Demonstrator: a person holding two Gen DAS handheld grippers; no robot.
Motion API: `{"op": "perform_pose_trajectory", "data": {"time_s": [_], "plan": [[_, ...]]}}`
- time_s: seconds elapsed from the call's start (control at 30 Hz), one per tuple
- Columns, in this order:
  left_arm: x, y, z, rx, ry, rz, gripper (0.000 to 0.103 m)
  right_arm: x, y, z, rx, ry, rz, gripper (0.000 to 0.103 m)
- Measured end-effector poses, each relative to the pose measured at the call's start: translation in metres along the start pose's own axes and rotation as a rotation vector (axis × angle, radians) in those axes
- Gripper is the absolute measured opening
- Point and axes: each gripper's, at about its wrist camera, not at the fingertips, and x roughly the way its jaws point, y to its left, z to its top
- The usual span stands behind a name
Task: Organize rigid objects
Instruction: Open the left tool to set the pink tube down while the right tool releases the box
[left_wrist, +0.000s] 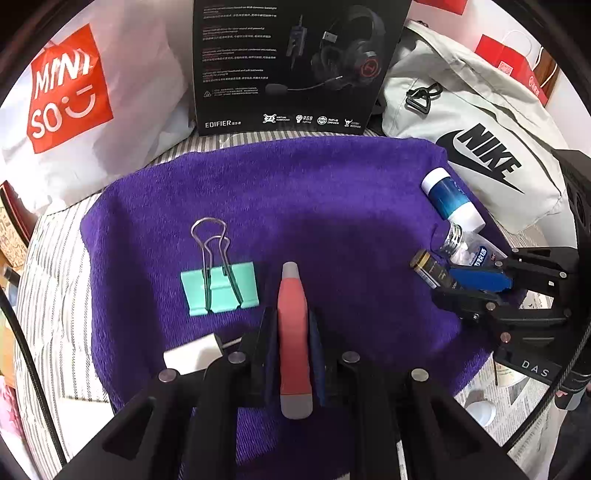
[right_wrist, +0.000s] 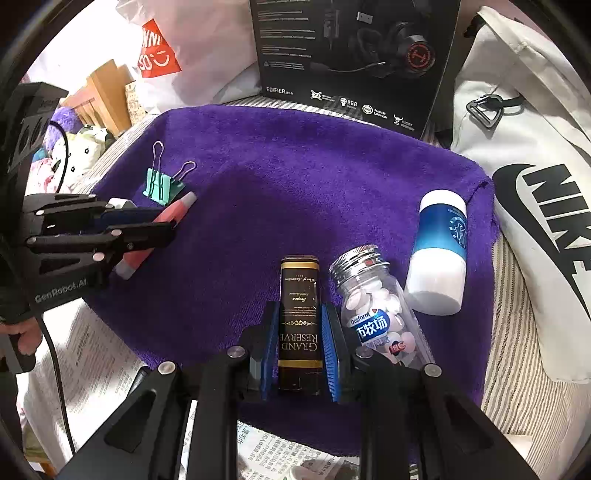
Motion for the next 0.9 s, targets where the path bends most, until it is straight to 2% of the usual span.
{"op": "perform_pose_trajectory", "data": {"time_s": [0.53, 0.63, 0.77, 0.9], "plan": [[-0.003, 0.000, -0.008, 0.024, -0.022, 0.021, 0.017, -0.004, -0.001, -0.008, -0.032, -0.014, 0.006, 0.024], [-0.006, 0.002, -0.010, 0.011, -0.019, 0.002, 0.022, -0.007, -0.005, -0.012, -0.015, 0.002, 0.018, 0.024], [-0.008, -0.002, -0.014, 0.013, -0.013, -0.014, 0.034, -0.020, -0.010, -0.018, 0.007, -0.002, 0.018, 0.025], [-0.015, -0.010, -0.020, 0.012, -0.014, 0.007, 0.036, -0.040, -0.010, -0.026, 0.015, -0.029, 0.009, 0.026]]}}
